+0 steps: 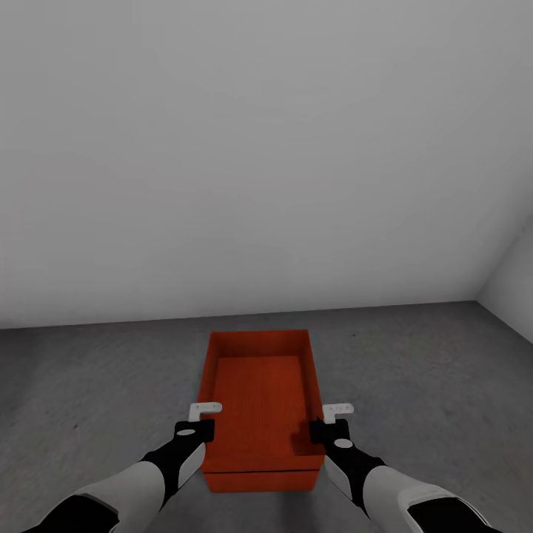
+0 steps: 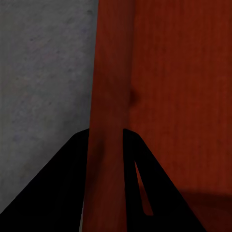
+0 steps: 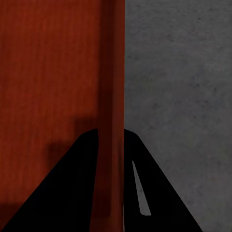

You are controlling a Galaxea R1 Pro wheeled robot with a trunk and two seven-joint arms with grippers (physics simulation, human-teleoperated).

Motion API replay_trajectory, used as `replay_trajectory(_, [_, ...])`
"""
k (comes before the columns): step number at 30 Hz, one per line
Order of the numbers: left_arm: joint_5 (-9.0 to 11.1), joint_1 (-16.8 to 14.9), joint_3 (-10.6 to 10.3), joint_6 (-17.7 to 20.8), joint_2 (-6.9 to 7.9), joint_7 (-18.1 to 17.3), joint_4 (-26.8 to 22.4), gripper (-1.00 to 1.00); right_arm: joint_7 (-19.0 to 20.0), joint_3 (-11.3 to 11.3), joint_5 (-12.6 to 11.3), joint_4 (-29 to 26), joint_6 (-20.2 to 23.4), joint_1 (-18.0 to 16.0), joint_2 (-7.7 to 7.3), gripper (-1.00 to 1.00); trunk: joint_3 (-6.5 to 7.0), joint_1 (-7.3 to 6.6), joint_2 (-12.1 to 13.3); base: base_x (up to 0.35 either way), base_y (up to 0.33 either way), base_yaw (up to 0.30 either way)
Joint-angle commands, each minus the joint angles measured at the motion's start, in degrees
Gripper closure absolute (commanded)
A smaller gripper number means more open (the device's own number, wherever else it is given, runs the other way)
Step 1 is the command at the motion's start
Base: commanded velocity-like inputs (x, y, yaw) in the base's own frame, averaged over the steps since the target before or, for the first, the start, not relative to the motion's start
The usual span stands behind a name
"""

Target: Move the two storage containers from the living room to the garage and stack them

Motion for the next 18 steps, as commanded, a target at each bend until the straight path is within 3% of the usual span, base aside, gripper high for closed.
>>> replay_trajectory(1, [-0.83,-0.05,1.14,-0.94,-0.02,0.62,-2.27,1.0,-0.27,0.52,-0.38,0.25,-0.02,-0.01,0.13,1.0,-0.05,-0.01,-0.02,0.0,0.0,0.0])
replay_trajectory(2, [-0.84,-0.05,1.14,-0.94,-0.02,0.62,-2.26,1.0,-0.27,0.52,-0.39,0.25,-0.02,-0.01,0.12,1.0,-0.05,-0.01,-0.02,0.0,0.0,0.0])
replay_trajectory(3, [-0.86,-0.05,1.14,-0.93,-0.02,0.62,-2.21,-1.0,-0.27,0.51,-0.39,0.25,-0.01,-0.01,0.1,-1.0,-0.05,-0.01,-0.02,0.0,0.0,0.0])
replay_trajectory(18, [-0.95,-0.05,1.14,-0.92,-0.06,0.61,-2.38,-1.0,-0.11,0.51,-0.36,0.25,-0.01,-0.01,-0.12,-1.0,-0.05,-0.01,-0.02,0.0,0.0,0.0])
